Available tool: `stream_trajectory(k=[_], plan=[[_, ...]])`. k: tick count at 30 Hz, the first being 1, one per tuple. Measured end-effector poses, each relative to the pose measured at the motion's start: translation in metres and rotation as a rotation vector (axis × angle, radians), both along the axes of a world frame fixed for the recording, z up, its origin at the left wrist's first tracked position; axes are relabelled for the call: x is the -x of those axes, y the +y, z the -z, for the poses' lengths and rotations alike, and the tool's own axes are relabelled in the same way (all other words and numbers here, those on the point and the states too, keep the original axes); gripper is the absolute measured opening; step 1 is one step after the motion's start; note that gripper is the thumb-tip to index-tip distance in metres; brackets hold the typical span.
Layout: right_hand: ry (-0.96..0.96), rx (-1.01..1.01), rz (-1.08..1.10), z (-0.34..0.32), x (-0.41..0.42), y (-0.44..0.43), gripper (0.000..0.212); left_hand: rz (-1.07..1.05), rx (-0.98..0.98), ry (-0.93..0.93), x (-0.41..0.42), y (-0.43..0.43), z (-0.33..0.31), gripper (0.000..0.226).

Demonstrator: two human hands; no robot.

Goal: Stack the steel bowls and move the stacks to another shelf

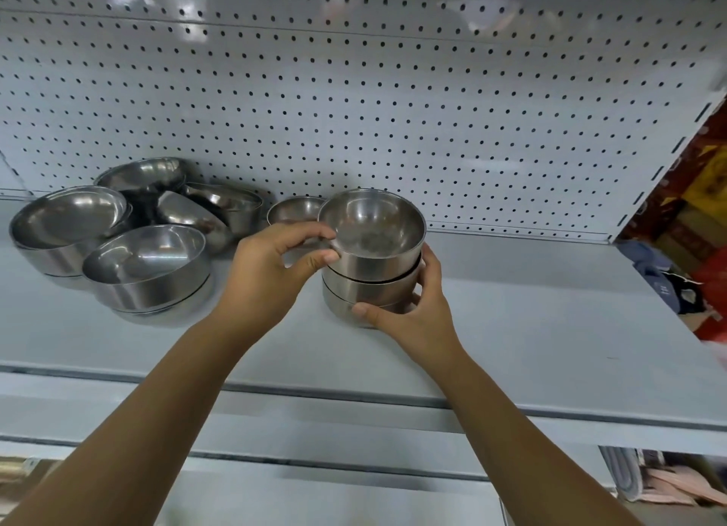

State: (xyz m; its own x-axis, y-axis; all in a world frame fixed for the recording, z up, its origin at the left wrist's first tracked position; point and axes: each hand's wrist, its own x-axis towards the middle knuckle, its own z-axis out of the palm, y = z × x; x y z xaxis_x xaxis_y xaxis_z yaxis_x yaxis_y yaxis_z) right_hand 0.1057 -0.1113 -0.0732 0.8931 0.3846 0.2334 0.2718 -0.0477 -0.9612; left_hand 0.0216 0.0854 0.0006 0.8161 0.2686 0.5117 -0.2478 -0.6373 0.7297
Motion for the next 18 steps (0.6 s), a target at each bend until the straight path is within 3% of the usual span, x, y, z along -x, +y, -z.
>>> stream_trajectory(k=[7, 14, 18], plan=[[0.008, 0.000, -0.017, -0.001, 0.000, -0.001, 0.120, 0.010, 0.022, 0.047, 0.000, -0.003, 0.001, 0.038], [-0.008, 0.066, -0.047, -0.002, 0.000, 0.000, 0.137, 0.126, 0.314, 0.221, -0.002, 0.000, 0.000, 0.084], [-0.015, 0.098, -0.037, -0.001, -0.001, 0.001, 0.139, 0.148, 0.535, 0.303, -0.009, -0.009, 0.003, 0.068]])
